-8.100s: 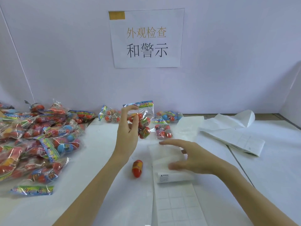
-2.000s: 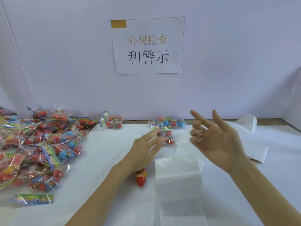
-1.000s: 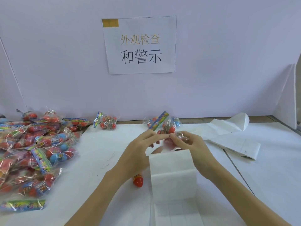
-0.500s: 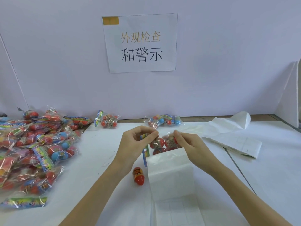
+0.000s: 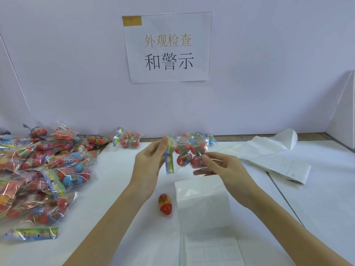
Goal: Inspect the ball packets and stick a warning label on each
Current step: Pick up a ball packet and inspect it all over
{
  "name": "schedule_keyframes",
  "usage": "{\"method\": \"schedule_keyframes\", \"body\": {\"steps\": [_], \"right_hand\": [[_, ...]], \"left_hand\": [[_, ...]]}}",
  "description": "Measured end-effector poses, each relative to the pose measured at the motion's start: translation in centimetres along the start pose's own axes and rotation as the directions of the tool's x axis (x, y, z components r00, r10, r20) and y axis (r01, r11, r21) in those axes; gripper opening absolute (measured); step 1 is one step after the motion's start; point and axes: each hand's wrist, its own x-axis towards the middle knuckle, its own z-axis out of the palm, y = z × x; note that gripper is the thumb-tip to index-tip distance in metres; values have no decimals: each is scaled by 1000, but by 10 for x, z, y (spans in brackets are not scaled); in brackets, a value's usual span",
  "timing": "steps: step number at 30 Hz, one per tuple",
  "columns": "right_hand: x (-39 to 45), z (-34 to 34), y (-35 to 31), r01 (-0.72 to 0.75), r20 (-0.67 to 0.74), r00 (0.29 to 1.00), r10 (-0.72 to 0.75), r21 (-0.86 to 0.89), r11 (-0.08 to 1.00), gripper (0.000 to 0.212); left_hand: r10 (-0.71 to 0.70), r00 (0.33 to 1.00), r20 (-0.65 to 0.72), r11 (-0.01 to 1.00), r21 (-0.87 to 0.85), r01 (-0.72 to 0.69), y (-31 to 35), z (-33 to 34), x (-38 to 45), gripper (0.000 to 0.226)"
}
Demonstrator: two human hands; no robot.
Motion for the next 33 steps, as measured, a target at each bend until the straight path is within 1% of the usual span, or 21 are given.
{"method": "schedule_keyframes", "body": {"steps": [2,4,6,8,9,10,11,12,13,14,16,17,18,20,22,23,25,26,29,30,33], "right_hand": [[2,-1,-1,18,-80,997,-9,114,993,26],[4,-2,-2,19,-119,993,11,252,967,28],[5,-2,-4,10,-127,991,41,374,927,33],[4,-1,-3,-14,-130,988,84,462,887,39],[3,0,-3,-13,-141,986,88,465,885,39],[3,1,-2,1,-165,983,77,427,904,38],[3,2,-2,20,-196,979,52,350,936,36],[4,2,-1,46,-223,975,13,257,965,33],[4,2,0,77,-240,970,-34,171,982,30],[4,1,0,104,-248,966,-72,115,988,26],[5,-4,-1,132,-227,966,-122,27,991,16],[4,-6,-2,136,-193,971,-140,-34,990,13],[4,-7,-2,138,-146,978,-152,-100,985,11],[3,-7,-2,150,-68,983,-168,-212,966,12],[5,-7,-2,186,-66,973,-219,-329,926,22],[5,-7,-3,197,-72,968,-240,-373,907,25],[5,-8,-5,214,-59,963,-261,-419,882,24],[5,-8,-6,208,-53,967,-250,-407,890,25],[4,-6,-8,115,-37,991,-126,-220,969,30],[4,-7,-7,87,-10,996,-90,-192,978,29],[2,-9,-2,5,103,994,25,-280,960,28]], "left_hand": [[-34,991,126,996,90,23,-3,2,0,48],[-37,981,189,973,232,-8,-8,7,-1,31],[-5,982,187,976,214,-36,-11,9,-2,19],[9,985,169,992,124,-31,-8,8,-1,26],[4,985,174,996,89,-20,-5,7,-1,30],[1,983,182,996,89,-18,-4,6,-1,29],[-2,983,181,990,140,-24,-2,6,-1,24],[0,986,169,973,226,-39,-1,7,-1,20],[9,987,162,950,306,-59,0,7,-3,23],[19,986,167,933,351,-77,-1,7,-2,33],[32,985,168,945,316,-84,-1,7,-3,56],[53,984,172,948,301,-104,0,8,-4,59],[79,979,186,942,309,-135,0,9,-6,56],[104,972,210,920,350,-175,-3,10,-7,33],[92,978,188,920,359,-155,-5,10,-7,10],[70,983,169,933,337,-124,-6,10,-7,7],[43,991,127,952,296,-79,-5,9,-6,11],[48,993,109,954,290,-78,-5,10,-5,13],[102,992,76,958,260,-119,-4,15,-6,13],[118,991,62,965,228,-129,-4,15,-6,14],[115,993,3,992,55,-115,-1,11,-7,24]]}}
